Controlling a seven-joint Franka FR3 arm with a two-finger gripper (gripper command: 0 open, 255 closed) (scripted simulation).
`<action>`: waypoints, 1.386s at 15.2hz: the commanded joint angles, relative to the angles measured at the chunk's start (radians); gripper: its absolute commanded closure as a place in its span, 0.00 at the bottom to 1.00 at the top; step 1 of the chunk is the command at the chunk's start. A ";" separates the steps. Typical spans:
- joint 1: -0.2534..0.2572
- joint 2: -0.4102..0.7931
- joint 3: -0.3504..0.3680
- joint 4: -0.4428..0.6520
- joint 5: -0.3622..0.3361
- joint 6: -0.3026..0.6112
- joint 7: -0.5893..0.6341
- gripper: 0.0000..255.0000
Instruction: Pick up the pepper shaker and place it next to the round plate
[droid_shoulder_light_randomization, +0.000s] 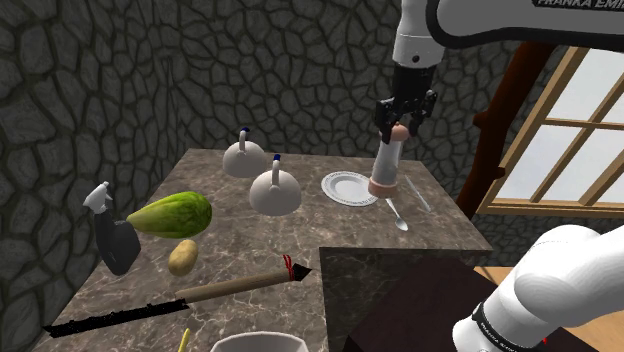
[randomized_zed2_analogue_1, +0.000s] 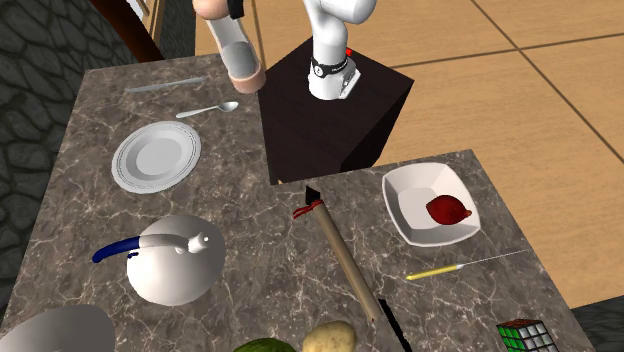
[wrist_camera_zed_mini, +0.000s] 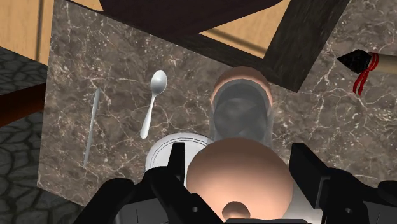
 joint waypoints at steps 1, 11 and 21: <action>-0.011 -0.025 -0.041 -0.006 -0.017 -0.016 -0.051 1.00; -0.039 -0.085 -0.143 -0.070 -0.068 0.001 -0.171 1.00; -0.035 -0.116 -0.143 -0.228 -0.065 0.127 -0.155 1.00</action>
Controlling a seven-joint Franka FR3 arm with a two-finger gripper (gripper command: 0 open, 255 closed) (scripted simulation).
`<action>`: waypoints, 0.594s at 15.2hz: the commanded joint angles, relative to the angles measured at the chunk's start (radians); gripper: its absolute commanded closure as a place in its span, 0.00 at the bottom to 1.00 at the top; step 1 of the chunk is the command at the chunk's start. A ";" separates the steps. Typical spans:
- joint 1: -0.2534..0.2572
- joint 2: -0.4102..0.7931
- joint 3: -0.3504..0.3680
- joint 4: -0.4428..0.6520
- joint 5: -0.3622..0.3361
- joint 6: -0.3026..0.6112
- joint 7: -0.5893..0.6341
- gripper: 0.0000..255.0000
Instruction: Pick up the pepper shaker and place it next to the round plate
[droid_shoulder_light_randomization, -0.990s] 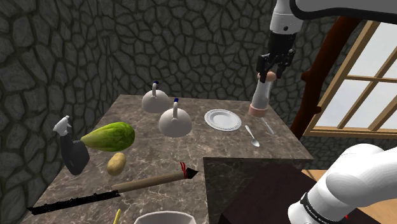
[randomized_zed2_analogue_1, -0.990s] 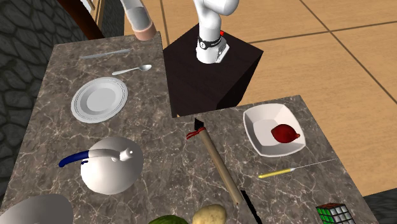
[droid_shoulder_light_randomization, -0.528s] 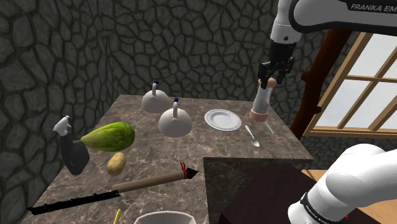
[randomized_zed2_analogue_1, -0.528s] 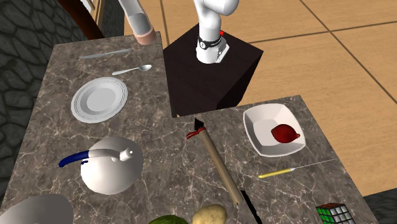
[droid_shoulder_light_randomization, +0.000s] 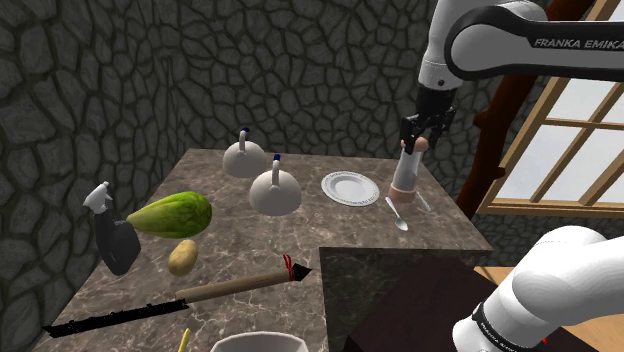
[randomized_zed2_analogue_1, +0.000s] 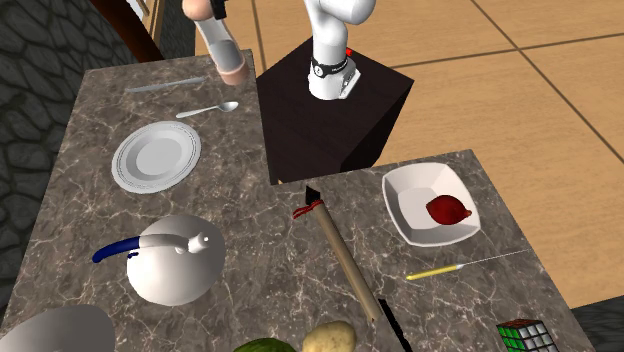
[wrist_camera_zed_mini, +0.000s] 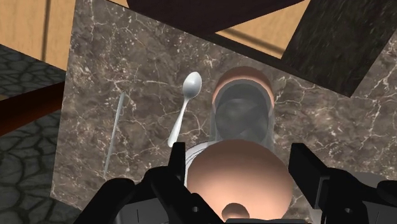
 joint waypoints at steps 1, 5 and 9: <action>0.001 -0.005 0.001 -0.031 0.001 0.026 0.004 1.00; 0.003 -0.012 0.001 -0.089 0.001 0.077 0.011 1.00; 0.004 -0.014 0.002 -0.144 0.001 0.129 0.017 1.00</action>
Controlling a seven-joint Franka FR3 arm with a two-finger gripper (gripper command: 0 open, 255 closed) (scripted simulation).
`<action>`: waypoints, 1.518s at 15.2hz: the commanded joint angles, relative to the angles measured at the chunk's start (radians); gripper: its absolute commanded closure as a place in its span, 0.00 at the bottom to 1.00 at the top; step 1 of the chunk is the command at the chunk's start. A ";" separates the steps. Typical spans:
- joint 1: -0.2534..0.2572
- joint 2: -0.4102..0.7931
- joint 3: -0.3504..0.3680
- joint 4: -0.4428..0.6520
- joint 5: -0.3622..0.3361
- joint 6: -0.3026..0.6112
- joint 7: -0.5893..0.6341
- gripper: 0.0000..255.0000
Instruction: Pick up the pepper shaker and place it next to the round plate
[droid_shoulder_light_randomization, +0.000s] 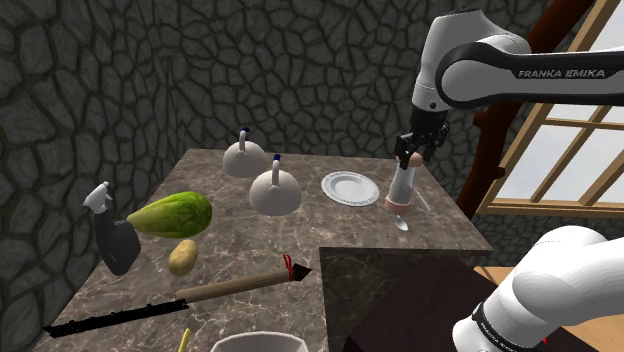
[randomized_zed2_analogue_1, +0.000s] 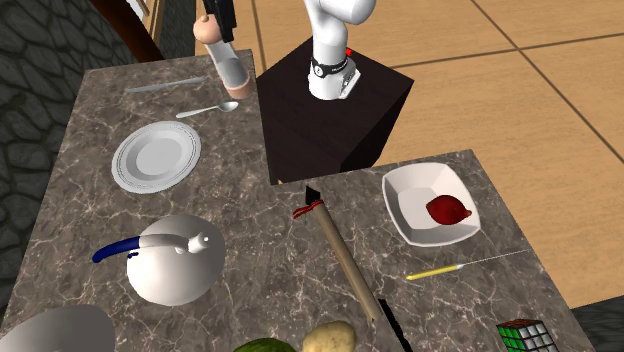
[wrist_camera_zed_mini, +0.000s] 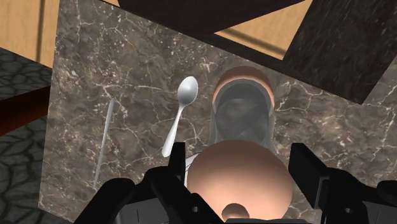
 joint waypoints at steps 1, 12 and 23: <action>0.000 0.000 0.000 -0.031 0.000 0.032 0.004 1.00; 0.001 0.016 0.005 -0.168 -0.004 0.183 0.025 1.00; -0.002 0.067 0.012 -0.284 -0.012 0.349 0.051 1.00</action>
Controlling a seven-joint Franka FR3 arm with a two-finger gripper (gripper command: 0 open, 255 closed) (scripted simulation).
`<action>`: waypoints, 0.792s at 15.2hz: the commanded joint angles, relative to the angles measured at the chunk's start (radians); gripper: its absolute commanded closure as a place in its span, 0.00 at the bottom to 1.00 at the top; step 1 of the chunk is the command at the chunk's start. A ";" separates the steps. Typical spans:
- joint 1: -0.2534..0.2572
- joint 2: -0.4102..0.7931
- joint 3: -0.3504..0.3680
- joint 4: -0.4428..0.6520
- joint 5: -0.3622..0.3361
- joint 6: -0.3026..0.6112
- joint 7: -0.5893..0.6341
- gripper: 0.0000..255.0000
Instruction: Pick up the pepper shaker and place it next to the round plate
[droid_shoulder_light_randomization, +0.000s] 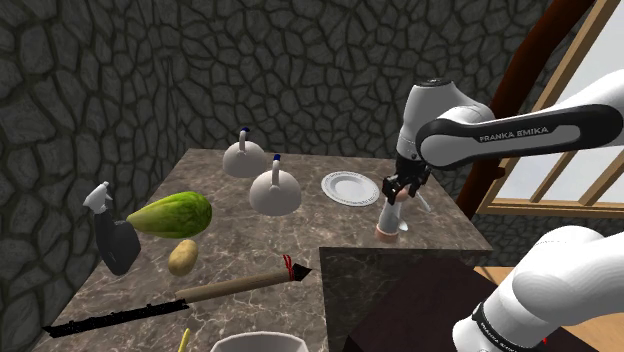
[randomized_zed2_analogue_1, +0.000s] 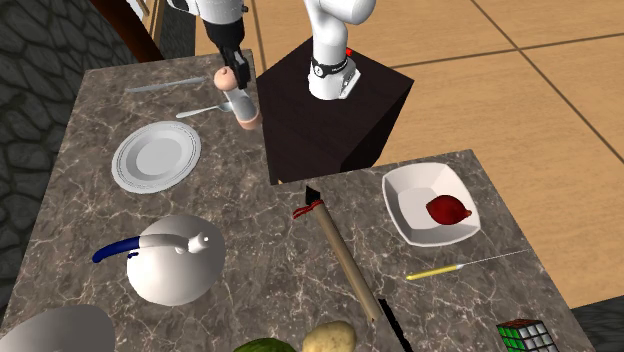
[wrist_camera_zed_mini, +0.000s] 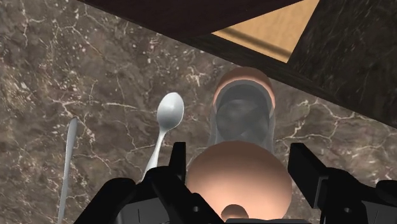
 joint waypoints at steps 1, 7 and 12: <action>-0.001 0.009 0.001 -0.020 -0.002 0.029 0.004 1.00; -0.001 0.009 0.001 -0.020 -0.002 0.029 0.004 1.00; -0.001 0.009 0.001 -0.020 -0.002 0.029 0.004 0.00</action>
